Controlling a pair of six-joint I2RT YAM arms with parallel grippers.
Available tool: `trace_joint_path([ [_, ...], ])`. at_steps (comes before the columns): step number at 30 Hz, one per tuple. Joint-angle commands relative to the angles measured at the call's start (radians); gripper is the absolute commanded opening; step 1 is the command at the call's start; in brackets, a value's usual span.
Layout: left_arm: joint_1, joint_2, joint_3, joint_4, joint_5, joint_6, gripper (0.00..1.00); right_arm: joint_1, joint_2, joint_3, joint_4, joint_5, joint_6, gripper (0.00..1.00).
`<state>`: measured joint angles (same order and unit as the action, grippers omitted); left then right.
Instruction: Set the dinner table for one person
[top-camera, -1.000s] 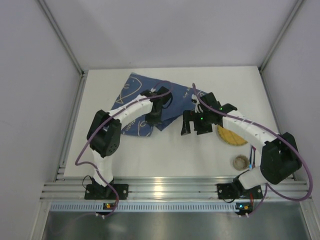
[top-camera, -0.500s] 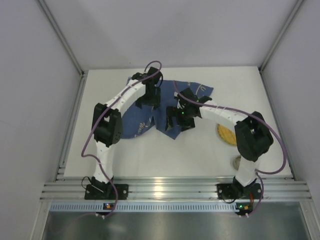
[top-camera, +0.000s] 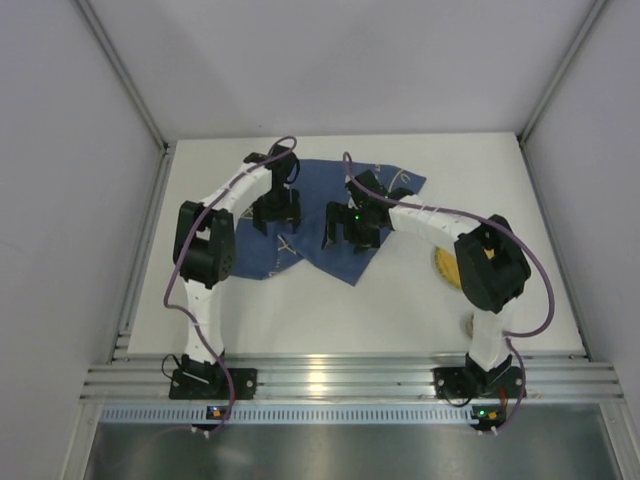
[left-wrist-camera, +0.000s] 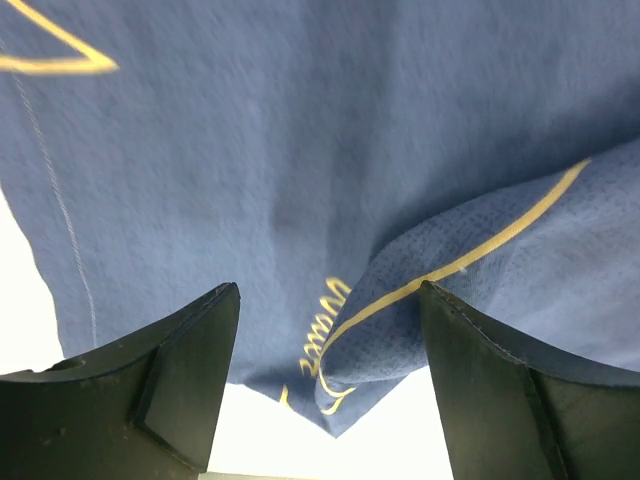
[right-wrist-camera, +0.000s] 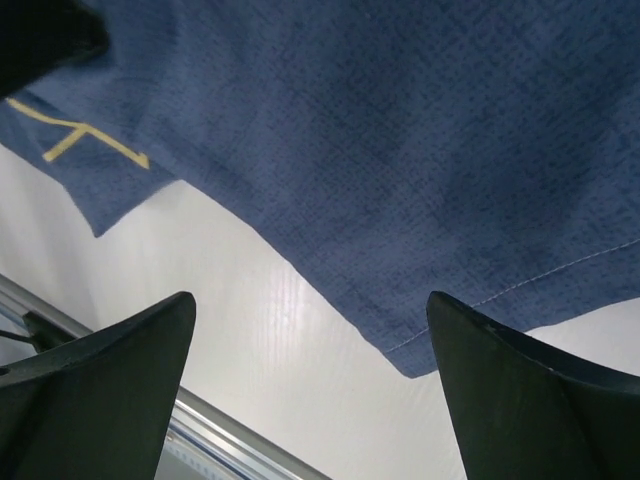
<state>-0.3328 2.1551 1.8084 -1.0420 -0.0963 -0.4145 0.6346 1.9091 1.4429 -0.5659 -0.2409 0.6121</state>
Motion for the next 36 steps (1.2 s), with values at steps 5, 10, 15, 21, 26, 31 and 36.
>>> trace_joint_path([
  [5, 0.009, -0.236, -0.092, 0.033, 0.038, -0.037, 0.79, 0.059, 0.011, -0.211, 0.263, -0.106, 0.078, 0.99],
  [10, 0.096, -0.331, -0.164, 0.068, 0.067, -0.03, 0.79, 0.063, 0.018, -0.303, 0.311, -0.123, 0.077, 0.85],
  [15, 0.182, -0.36, -0.236, 0.089, 0.081, -0.001, 0.79, 0.047, -0.044, -0.444, 0.299, -0.1, 0.08, 0.57],
  [21, 0.215, -0.336, -0.362, 0.181, 0.108, 0.017, 0.77, -0.024, -0.188, -0.625, 0.247, -0.074, 0.104, 0.45],
  [26, 0.213, -0.319, -0.504, 0.269, 0.164, 0.0, 0.76, -0.108, -0.284, -0.671, 0.141, -0.06, 0.071, 0.42],
  [31, 0.213, -0.284, -0.557, 0.255, 0.106, -0.027, 0.75, -0.182, -0.327, -0.644, 0.025, -0.009, 0.011, 0.37],
  [36, 0.215, -0.311, -0.592, 0.197, -0.003, -0.095, 0.75, -0.249, -0.331, -0.616, -0.034, 0.008, -0.032, 0.35],
])
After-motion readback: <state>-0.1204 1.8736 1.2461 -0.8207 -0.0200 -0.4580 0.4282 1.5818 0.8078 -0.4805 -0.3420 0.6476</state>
